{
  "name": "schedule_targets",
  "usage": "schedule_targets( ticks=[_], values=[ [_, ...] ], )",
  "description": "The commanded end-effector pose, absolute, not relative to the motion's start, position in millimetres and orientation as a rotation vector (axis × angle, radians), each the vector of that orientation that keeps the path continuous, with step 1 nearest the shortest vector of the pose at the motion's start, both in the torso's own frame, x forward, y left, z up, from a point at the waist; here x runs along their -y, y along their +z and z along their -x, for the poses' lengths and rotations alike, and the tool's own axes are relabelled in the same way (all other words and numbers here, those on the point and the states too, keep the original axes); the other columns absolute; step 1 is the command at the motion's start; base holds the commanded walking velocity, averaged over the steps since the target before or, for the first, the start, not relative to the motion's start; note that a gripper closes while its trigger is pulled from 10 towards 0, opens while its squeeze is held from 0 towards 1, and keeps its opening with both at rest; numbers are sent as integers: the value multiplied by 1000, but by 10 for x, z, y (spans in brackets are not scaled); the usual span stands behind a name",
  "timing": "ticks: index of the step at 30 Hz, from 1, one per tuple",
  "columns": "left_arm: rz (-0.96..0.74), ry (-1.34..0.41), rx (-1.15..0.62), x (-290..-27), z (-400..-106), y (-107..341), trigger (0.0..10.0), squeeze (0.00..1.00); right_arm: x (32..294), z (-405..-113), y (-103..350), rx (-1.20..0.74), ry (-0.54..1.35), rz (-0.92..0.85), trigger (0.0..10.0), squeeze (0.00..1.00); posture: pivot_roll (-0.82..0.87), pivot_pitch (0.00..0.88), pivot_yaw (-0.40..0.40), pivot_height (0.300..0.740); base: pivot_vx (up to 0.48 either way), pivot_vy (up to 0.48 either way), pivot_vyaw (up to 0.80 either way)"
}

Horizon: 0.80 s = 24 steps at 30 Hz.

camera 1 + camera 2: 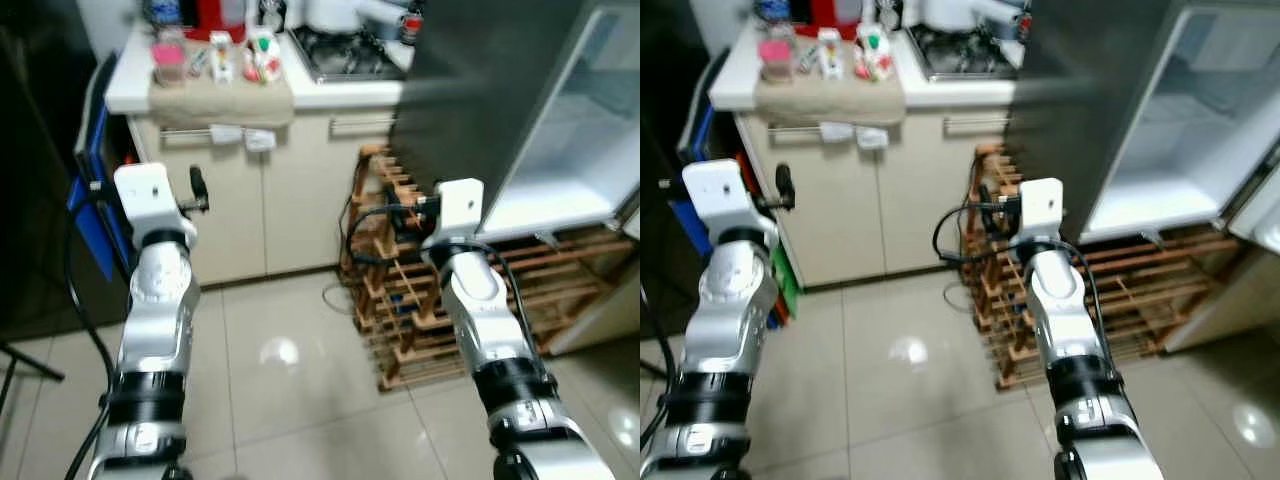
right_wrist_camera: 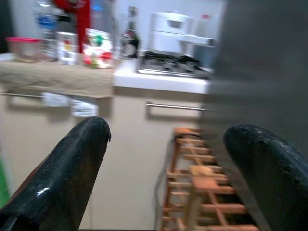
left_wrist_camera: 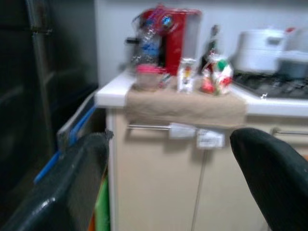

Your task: Restocking fridge

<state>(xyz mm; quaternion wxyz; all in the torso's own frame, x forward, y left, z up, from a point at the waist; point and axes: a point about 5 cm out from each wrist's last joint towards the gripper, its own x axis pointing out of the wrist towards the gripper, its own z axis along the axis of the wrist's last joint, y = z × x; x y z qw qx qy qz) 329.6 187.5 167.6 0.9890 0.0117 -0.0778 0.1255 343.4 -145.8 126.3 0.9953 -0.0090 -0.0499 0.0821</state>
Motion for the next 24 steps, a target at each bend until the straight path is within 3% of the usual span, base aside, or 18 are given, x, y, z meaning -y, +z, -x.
schedule_targets(
  ticks=[1, 14, 20, 24],
  values=[
    [-15, 225, 158, -1843, -3321, 1689, 10000, 0, 1474, -3456, 1285, 101, 147, 11, 10000, 0, 6, 0, -14, 740, 480, 0, 419],
    [41, 168, 146, -1739, -3387, 1676, 10000, 0, 1376, -3433, 1273, 98, 165, 27, 10000, 0, -7, 0, -26, 740, 475, 0, 0],
    [37, 166, 147, -1739, -3395, 1682, 10000, 0, 1382, -3458, 1295, 100, 155, 41, 10000, 0, -8, 0, -21, 740, 472, 0, 705],
    [39, 168, 144, -1743, -3400, 1679, 10000, 0, 1387, -3456, 1312, 108, 151, 29, 10000, 0, -9, 0, -18, 740, 472, 0, 0]
  ],
)
